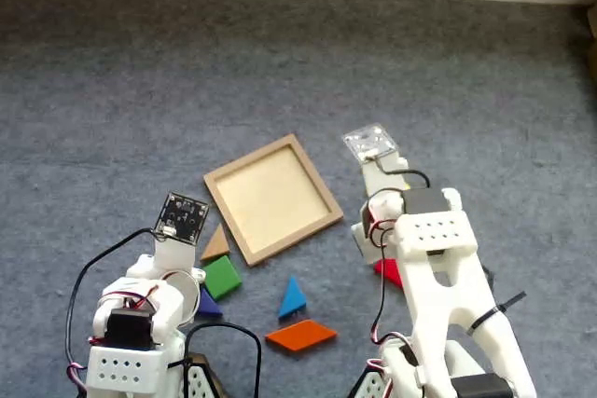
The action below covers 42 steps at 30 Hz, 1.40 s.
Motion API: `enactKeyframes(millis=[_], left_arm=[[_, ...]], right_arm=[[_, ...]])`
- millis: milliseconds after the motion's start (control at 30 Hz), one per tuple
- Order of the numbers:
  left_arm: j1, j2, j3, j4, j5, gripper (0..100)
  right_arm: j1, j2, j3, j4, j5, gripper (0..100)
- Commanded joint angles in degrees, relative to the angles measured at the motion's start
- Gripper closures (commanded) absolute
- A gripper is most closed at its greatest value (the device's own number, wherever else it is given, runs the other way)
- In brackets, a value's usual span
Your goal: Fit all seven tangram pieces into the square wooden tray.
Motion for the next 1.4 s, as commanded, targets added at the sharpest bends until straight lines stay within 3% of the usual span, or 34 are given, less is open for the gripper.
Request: enactKeyframes(millis=[0, 267, 600, 900, 1200, 1367], left_arm=[[0.7, -2.2, 1.1, 0.2, -0.5, 100], [0.7, -2.2, 1.1, 0.2, -0.5, 100], [0.7, -2.2, 1.1, 0.2, -0.5, 100], [0.7, -2.2, 1.1, 0.2, -0.5, 100], [0.7, -2.2, 1.1, 0.2, -0.5, 100], [0.7, -2.2, 1.1, 0.2, -0.5, 100]], right_arm=[[-1.1, -0.4, -3.7, 0.6, 0.3, 82.0], [-1.4, 2.0, 0.6, -1.4, -6.5, 62.5], [3.3, 18.0, 0.7, -5.3, -6.2, 62.7], [3.4, 18.8, 0.7, -5.3, -6.2, 62.8], [3.4, 18.8, 1.2, -7.3, -5.7, 75.5], [3.4, 15.0, 1.2, -7.1, -1.0, 79.5]])
